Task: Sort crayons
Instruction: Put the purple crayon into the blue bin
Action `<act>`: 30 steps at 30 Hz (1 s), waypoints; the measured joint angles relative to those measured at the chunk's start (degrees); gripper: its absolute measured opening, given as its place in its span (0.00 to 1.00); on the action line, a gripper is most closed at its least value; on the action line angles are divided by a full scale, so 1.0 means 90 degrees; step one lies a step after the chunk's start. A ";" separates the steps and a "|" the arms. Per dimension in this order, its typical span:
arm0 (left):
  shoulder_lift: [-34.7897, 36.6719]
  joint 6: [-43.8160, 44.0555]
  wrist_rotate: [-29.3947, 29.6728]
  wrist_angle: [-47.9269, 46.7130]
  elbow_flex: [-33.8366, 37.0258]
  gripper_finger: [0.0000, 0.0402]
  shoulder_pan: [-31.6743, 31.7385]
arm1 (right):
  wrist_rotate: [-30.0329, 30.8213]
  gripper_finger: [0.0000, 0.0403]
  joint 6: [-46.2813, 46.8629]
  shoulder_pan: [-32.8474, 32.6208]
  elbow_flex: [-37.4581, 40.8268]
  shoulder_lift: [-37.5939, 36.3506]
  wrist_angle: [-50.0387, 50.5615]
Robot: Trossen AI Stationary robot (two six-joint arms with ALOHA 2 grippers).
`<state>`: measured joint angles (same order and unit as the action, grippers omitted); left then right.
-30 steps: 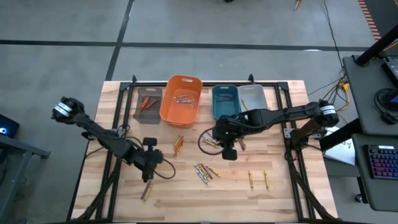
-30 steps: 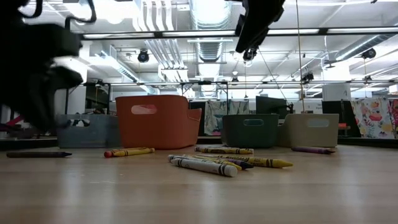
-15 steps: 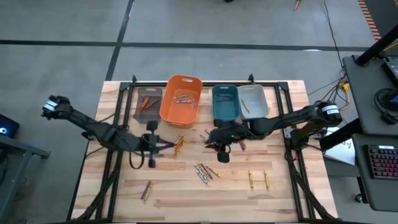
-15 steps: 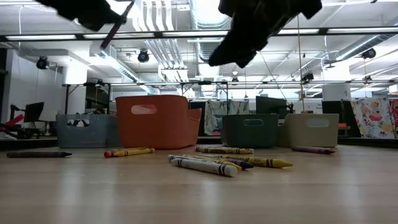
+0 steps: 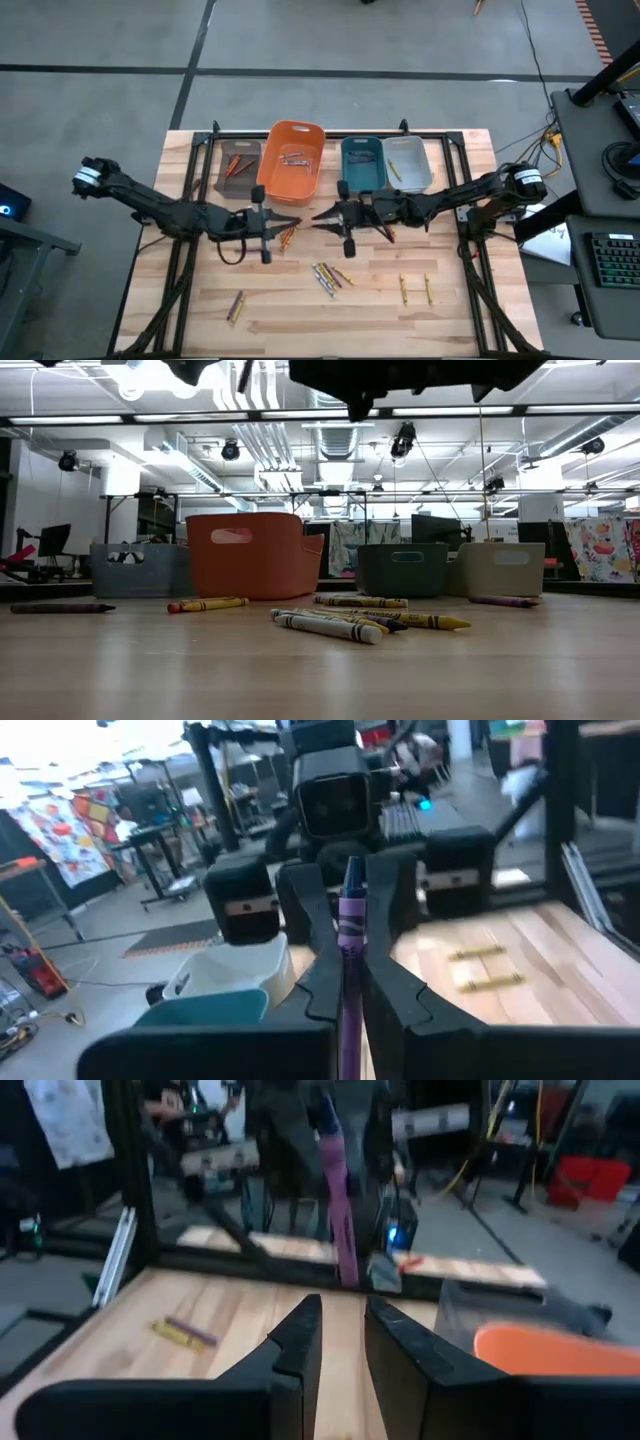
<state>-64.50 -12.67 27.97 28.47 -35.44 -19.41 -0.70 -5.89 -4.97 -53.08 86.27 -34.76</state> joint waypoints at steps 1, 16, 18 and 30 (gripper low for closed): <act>-0.0124 -0.0011 0.0002 0.0216 0.0000 0.00 0.0027 | 0.0077 0.18 0.0011 0.0000 -0.0025 0.0017 -0.0081; -0.1018 -0.0017 0.0015 0.2018 -0.0017 0.00 0.0250 | 0.0145 0.35 0.0111 0.0058 -0.0116 0.0018 -0.0100; -0.1156 -0.0019 0.0012 0.2229 -0.0017 0.00 0.0311 | 0.0145 0.36 0.0071 0.0059 -0.0116 0.0018 -0.0169; -0.1719 -0.0136 0.0005 0.3223 -0.0017 0.00 0.0373 | 0.0317 0.25 -0.0331 0.0097 -0.0116 0.0018 -0.0190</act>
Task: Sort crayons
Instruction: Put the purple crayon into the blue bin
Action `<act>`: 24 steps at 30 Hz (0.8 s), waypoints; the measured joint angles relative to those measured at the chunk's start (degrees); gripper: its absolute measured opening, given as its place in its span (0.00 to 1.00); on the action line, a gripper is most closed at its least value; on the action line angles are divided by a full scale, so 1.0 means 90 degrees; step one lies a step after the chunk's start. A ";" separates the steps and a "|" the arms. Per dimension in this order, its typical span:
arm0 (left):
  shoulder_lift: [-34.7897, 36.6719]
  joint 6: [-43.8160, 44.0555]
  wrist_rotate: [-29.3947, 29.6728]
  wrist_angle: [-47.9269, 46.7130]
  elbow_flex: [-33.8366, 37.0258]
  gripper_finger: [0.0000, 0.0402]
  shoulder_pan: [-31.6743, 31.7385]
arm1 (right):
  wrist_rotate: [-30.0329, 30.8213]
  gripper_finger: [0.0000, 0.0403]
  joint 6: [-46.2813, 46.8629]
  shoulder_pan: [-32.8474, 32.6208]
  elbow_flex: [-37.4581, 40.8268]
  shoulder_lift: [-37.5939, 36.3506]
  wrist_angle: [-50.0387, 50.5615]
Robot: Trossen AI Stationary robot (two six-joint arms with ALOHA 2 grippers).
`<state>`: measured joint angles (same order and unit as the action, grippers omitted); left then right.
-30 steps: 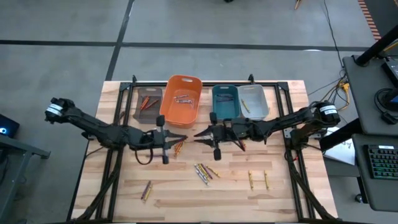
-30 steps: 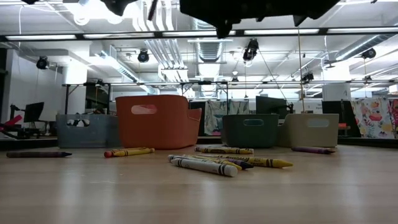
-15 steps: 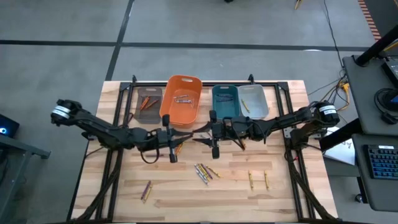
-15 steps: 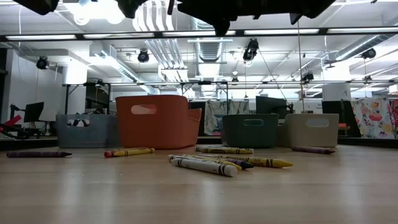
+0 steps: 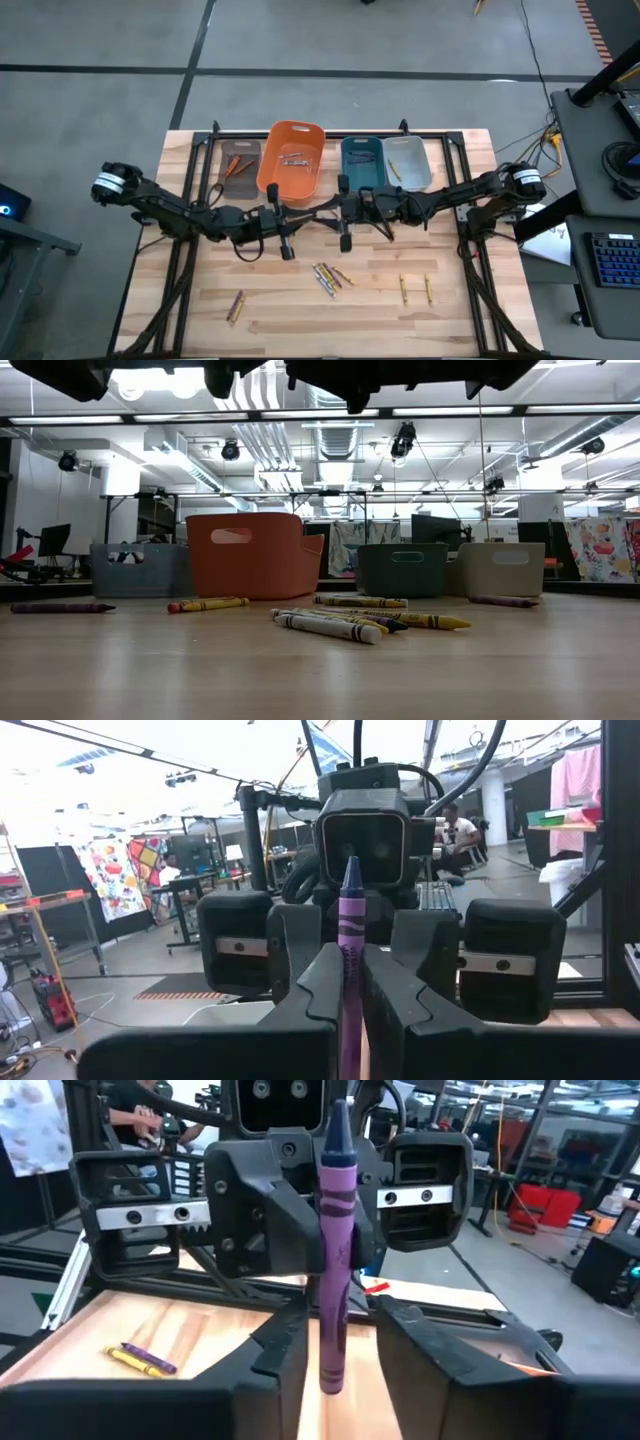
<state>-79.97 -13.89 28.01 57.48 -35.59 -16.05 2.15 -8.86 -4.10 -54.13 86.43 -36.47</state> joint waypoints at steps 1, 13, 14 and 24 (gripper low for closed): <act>-0.0002 0.0000 0.0000 0.0007 0.0000 0.00 0.0000 | 0.0000 0.22 -0.0007 0.0002 0.0000 0.0000 -0.0004; 0.0253 0.0119 -0.0001 -0.0220 0.0000 0.17 0.0005 | 0.0108 0.04 -0.0022 0.0060 0.0000 -0.0007 0.0021; 0.0307 0.0119 -0.0002 -0.0277 0.0000 0.19 0.0007 | 0.0111 0.04 -0.0017 0.0082 0.0000 -0.0011 0.0025; 0.1594 0.0100 -0.0005 -0.1912 0.0000 0.30 0.0002 | 0.0119 0.04 0.0241 0.0604 -0.1134 -0.0135 0.2785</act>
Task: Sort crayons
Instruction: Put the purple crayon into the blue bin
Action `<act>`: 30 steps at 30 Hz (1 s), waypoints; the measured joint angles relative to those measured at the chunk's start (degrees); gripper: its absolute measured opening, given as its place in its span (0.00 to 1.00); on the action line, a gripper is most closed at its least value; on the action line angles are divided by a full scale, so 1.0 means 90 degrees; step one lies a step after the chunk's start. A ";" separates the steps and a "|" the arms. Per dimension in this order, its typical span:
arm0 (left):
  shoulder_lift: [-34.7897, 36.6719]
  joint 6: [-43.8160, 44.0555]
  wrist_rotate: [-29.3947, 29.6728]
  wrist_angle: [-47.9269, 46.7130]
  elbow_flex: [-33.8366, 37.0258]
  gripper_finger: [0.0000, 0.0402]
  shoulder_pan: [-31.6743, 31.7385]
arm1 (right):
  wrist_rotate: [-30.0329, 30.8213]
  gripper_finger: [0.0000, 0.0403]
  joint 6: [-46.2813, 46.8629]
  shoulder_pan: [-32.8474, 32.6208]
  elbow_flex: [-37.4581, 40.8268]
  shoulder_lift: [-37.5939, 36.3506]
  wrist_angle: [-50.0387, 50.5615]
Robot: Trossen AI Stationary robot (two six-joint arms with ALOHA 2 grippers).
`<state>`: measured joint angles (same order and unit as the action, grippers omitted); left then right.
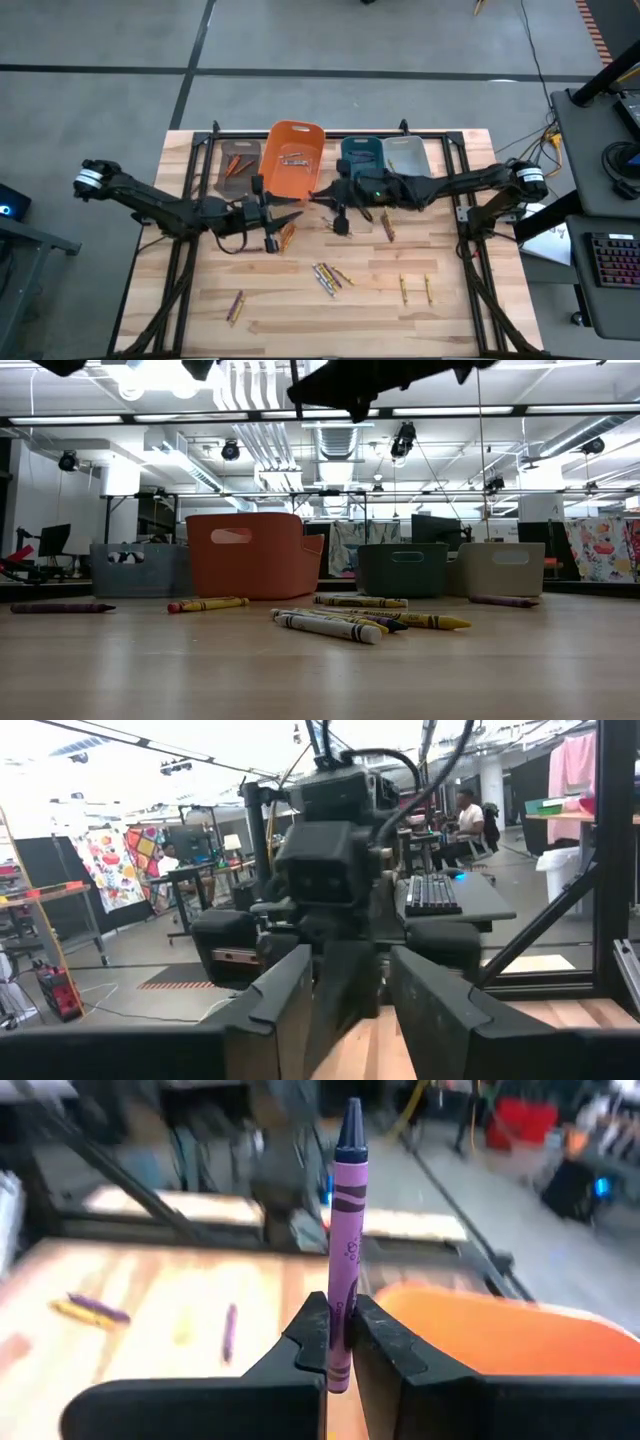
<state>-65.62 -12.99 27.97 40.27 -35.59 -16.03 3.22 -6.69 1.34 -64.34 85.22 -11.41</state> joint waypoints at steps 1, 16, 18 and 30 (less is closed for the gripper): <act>0.0152 0.0002 0.0000 -0.0171 0.0000 0.30 0.0000 | -0.0002 0.04 -0.0026 0.0080 -0.0229 0.0030 0.0393; 0.1824 0.0024 0.0011 -0.1772 0.0005 0.31 -0.0005 | -0.0014 0.04 -0.0778 0.1708 -0.2206 0.0893 0.4721; 0.1906 0.0024 0.0012 -0.1873 0.0005 0.31 -0.0005 | -0.0016 0.04 -0.0919 0.1950 -0.2229 0.0987 0.5096; 0.1971 -0.0136 0.0026 -0.2072 0.0005 0.31 0.0002 | 0.0054 0.04 -0.1861 0.3083 -0.2202 0.1753 0.6248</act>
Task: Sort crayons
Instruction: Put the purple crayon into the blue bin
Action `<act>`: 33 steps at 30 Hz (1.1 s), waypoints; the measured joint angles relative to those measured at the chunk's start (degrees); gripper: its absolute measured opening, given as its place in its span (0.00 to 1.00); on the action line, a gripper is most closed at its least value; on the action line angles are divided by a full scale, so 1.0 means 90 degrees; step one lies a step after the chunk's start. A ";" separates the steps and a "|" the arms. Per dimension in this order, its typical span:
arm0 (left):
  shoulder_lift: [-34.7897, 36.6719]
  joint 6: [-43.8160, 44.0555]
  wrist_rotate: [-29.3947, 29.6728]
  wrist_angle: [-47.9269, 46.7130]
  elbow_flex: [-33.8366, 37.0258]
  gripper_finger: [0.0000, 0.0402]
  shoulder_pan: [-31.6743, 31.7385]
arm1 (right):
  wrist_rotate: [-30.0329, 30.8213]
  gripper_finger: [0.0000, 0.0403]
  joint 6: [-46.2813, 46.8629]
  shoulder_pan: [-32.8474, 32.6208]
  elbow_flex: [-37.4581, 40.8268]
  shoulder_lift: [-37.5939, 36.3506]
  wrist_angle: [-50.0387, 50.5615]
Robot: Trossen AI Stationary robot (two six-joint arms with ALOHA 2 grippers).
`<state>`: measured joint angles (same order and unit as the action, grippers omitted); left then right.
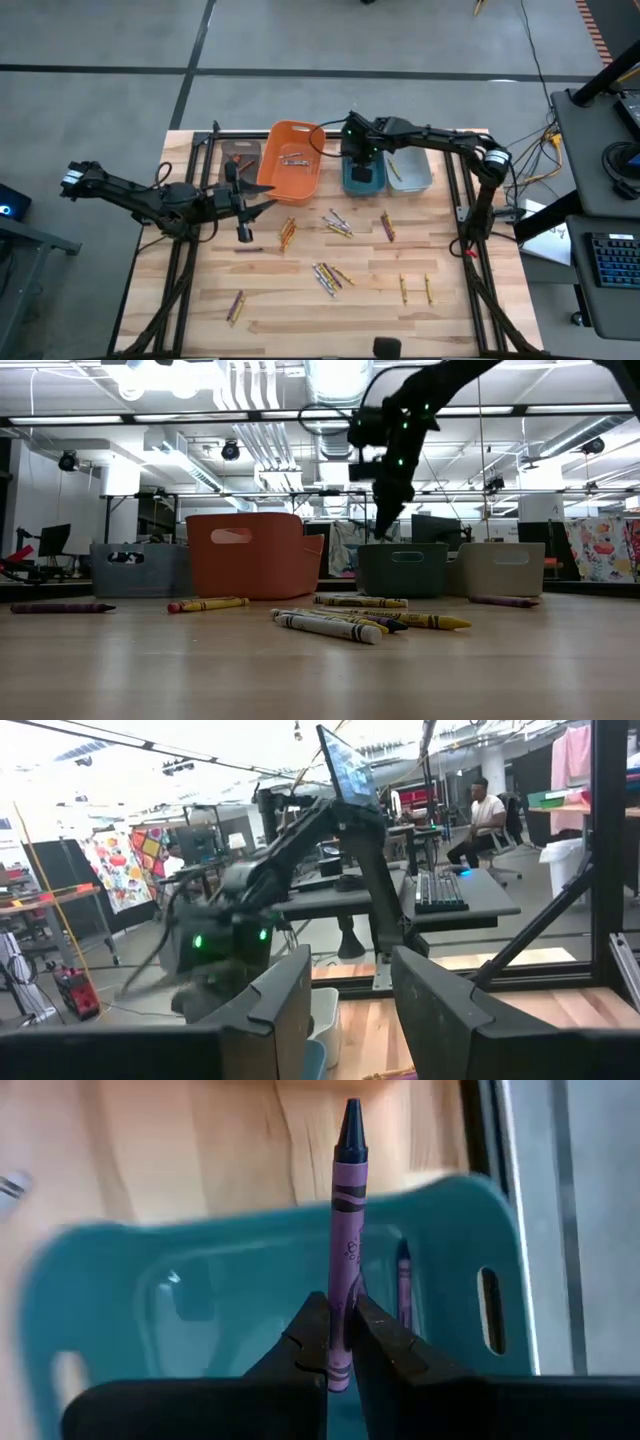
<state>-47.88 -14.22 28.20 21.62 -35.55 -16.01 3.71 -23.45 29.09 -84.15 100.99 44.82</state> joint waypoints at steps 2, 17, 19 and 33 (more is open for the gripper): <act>0.0005 -0.0033 0.0155 -0.0001 0.0000 0.31 0.0000 | 0.0210 0.04 -0.0202 0.0050 0.0000 0.0166 0.0085; 0.0337 -0.0432 0.1147 -0.0438 0.0000 0.31 0.0000 | 0.0929 0.04 -0.0785 0.0151 0.0002 0.0670 0.0521; 0.0393 -0.0474 0.1152 -0.0501 0.0000 0.31 0.0000 | 0.0933 0.04 -0.0792 0.0192 0.0002 0.0670 0.0403; 0.0453 -0.0486 0.1155 -0.0619 0.0000 0.31 0.0000 | 0.0929 0.04 -0.0925 0.0482 0.0003 0.0672 -0.0114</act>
<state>-43.80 -18.59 38.59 16.05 -35.55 -16.01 12.06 -31.77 33.43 -84.13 107.04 43.80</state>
